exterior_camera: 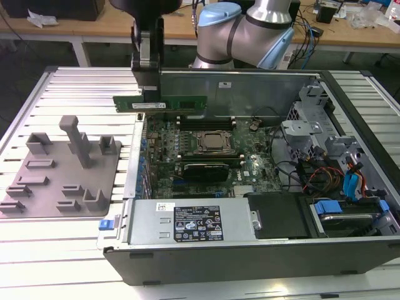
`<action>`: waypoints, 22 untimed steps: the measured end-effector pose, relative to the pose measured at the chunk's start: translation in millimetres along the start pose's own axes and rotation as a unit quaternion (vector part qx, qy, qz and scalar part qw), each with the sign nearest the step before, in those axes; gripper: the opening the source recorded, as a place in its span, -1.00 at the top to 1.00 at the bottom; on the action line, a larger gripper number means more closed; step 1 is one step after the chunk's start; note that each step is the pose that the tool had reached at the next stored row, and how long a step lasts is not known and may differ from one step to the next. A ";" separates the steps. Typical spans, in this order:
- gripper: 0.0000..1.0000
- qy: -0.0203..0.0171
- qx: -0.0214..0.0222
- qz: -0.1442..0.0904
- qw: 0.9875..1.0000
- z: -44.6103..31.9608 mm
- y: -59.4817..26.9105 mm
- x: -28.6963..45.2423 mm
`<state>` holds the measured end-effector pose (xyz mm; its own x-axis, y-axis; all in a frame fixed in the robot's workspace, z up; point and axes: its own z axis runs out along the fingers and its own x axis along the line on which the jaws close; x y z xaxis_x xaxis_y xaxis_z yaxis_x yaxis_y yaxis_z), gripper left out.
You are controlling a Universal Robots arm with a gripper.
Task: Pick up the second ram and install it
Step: 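Pick up the second ram and move it above second insertion slot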
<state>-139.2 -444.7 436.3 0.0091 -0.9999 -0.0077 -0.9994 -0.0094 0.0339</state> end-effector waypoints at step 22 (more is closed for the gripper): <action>0.82 0.000 -0.008 0.000 1.000 28.7 -95.1 -10.4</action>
<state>-45.2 -433.2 404.4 0.0088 -0.9999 -0.0079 -0.9987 -0.0092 0.0503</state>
